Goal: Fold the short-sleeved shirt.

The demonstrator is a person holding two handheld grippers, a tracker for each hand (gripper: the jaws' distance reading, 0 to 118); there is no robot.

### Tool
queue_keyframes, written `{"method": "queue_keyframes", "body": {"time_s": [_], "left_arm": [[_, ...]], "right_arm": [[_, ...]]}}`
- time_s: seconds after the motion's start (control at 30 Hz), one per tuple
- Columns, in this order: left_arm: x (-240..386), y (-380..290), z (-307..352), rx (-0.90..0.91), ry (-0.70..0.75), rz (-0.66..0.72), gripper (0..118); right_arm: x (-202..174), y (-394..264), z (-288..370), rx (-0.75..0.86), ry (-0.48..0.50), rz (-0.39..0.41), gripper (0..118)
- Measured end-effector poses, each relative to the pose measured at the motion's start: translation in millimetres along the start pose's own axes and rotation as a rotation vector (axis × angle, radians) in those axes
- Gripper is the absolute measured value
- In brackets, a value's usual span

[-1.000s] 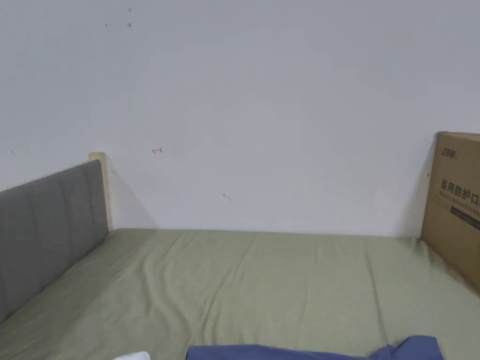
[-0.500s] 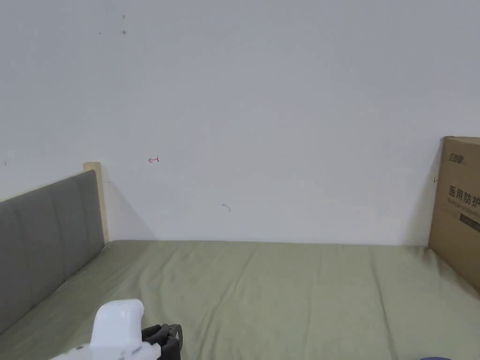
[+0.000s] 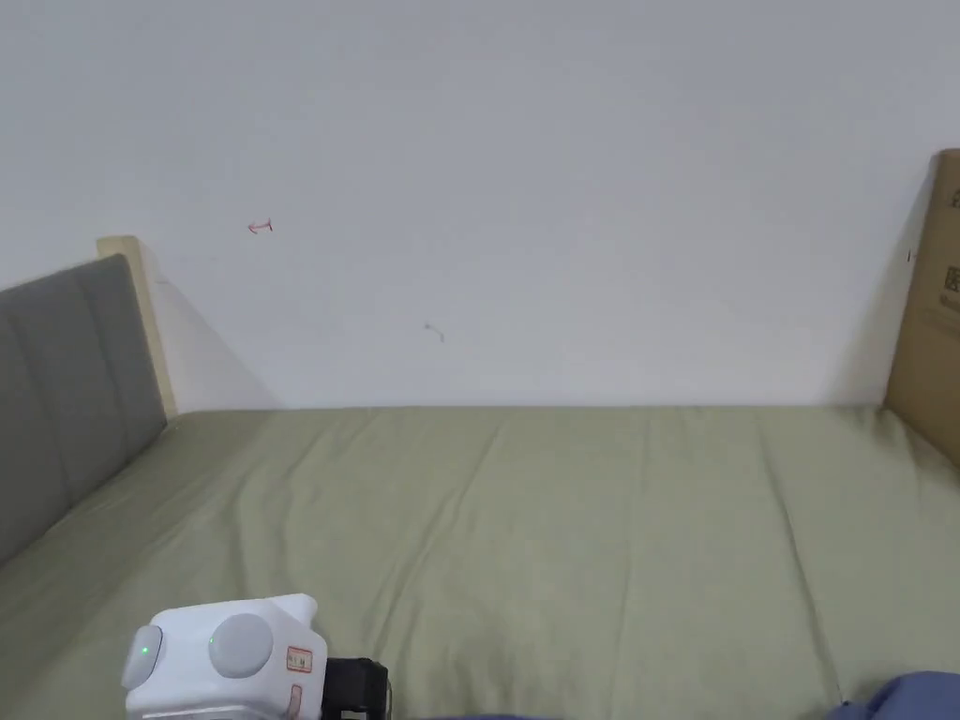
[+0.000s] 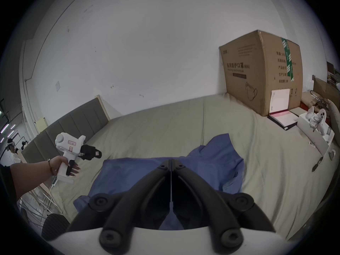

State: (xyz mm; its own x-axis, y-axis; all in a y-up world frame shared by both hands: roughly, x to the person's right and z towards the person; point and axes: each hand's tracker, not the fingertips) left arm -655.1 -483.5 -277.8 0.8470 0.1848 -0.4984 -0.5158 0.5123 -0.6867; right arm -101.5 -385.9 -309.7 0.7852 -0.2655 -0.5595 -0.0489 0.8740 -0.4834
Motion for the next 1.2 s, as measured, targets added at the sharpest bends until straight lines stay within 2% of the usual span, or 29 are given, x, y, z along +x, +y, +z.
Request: {"method": "queue_keyframes", "body": {"time_s": [0.07, 0.2, 0.23, 0.27, 0.33, 0.47, 0.5, 0.57, 0.6, 0.63, 0.67, 0.73, 0.77, 0.87, 0.9, 0.97, 1.0, 1.03, 1.07, 1.1, 1.2], "left_arm": [[-5, 5, -20, -0.041, 0.098, -0.042, 115], [-3, -11, -68, -0.201, 0.074, -0.123, 118], [-4, -18, -76, -0.180, 0.119, -0.156, 118], [-6, -24, -72, -0.084, 0.090, -0.161, 118], [-13, -33, -70, 0.001, 0.057, -0.064, 118], [0, -41, -57, 0.029, 0.114, -0.118, 118], [5, -43, -51, 0.045, 0.136, -0.158, 114], [17, -45, -39, 0.062, 0.136, -0.229, 91], [25, -47, -31, 0.064, 0.141, -0.269, 69], [35, -49, -24, 0.063, 0.129, -0.299, 27], [44, -51, -18, 0.052, 0.131, -0.348, 2], [47, -49, -8, 0.043, 0.104, -0.410, 2], [43, -46, 2, 0.066, 0.017, -0.388, 2], [33, -37, 33, 0.196, 0.040, -0.295, 2], [27, -34, 44, 0.232, 0.004, -0.243, 2], [19, -31, 57, 0.226, -0.053, -0.160, 2], [16, -31, 61, 0.214, -0.055, -0.145, 2], [14, -32, 63, 0.211, -0.053, -0.151, 2], [12, -33, 65, 0.207, -0.056, -0.158, 2], [17, -35, 68, 0.204, -0.059, -0.171, 2], [17, -40, 68, 0.184, -0.038, -0.211, 2]], "right_arm": [[1, -1, -6, -0.010, 0.005, -0.004, 0], [4, -2, -15, -0.032, 0.006, -0.017, 0], [5, -2, -17, -0.037, 0.004, -0.019, 0], [6, -2, -18, -0.043, 0.003, -0.021, 0], [17, -7, -21, -0.050, 0.001, -0.026, 0], [29, -13, -24, -0.059, -0.011, -0.031, 0], [32, -13, -25, -0.063, -0.015, -0.035, 0], [40, -10, -29, -0.077, -0.019, -0.032, 0], [44, -7, -32, -0.081, -0.021, -0.030, 0], [49, -3, -36, -0.082, -0.023, -0.029, 0], [56, 1, -41, -0.079, -0.022, -0.032, 0], [70, 13, -57, -0.082, -0.025, -0.049, 0], [79, 23, -68, -0.105, -0.043, -0.066, 0], [109, 53, -103, -0.138, -0.055, -0.094, 1], [119, 62, -119, -0.180, -0.079, -0.101, 10], [139, 78, -161, -0.346, -0.151, -0.085, 101], [154, 79, -187, -0.488, -0.185, -0.088, 118], [165, 77, -203, -0.539, -0.195, -0.113, 117], [178, 67, -232, -0.545, -0.171, -0.185, 117], [189, 61, -251, -0.555, -0.175, -0.206, 116], [209, 53, -261, -0.570, -0.294, -0.201, 113]]}}
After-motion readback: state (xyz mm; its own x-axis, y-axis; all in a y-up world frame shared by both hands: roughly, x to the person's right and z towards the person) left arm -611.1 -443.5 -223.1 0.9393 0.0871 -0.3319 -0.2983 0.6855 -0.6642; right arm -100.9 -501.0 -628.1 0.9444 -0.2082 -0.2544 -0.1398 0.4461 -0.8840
